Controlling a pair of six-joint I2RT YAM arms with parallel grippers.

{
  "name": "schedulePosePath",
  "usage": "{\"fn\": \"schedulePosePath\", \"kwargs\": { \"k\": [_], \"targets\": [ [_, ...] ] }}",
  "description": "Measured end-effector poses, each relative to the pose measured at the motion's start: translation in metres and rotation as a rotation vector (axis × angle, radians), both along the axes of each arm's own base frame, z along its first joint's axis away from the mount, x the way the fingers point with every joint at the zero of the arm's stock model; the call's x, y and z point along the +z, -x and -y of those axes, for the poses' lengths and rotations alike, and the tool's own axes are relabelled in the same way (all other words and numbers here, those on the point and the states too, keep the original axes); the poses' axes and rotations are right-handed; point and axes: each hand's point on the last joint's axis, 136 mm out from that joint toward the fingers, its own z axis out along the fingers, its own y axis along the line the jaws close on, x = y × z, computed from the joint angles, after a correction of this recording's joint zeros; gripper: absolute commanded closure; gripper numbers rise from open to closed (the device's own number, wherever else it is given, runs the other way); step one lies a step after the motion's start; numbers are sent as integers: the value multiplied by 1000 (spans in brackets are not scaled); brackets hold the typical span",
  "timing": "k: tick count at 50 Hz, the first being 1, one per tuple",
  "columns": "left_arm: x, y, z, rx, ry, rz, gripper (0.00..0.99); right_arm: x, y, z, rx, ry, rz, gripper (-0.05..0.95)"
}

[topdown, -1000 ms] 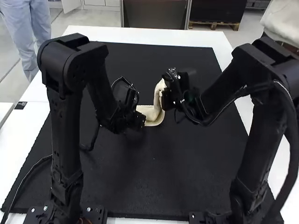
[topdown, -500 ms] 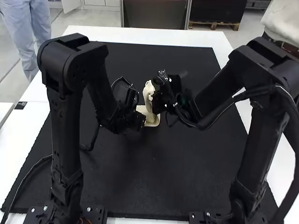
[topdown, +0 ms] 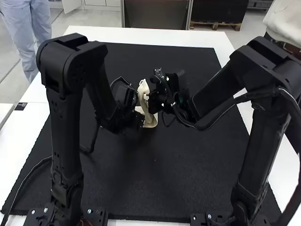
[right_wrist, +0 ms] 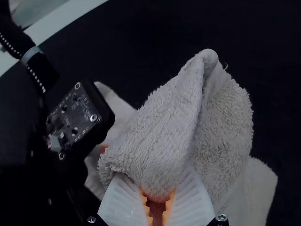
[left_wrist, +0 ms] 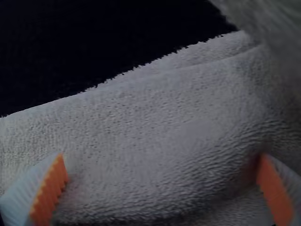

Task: Fold the towel.

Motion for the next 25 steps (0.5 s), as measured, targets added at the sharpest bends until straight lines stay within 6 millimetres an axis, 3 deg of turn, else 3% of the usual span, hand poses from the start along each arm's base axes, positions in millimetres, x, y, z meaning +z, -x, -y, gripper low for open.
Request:
{"fn": "schedulePosePath", "kwargs": {
  "k": [5,16,25],
  "targets": [
    [4,-7,-19,49,4,10,52,3,2,-5,14,-6,3,838],
    [35,-29,-77,187,18,92,52,15,-4,-13,18,-29,22,838],
    [36,-30,-92,211,0,92,52,10,-7,-19,25,-24,15,838]
  ]
}}
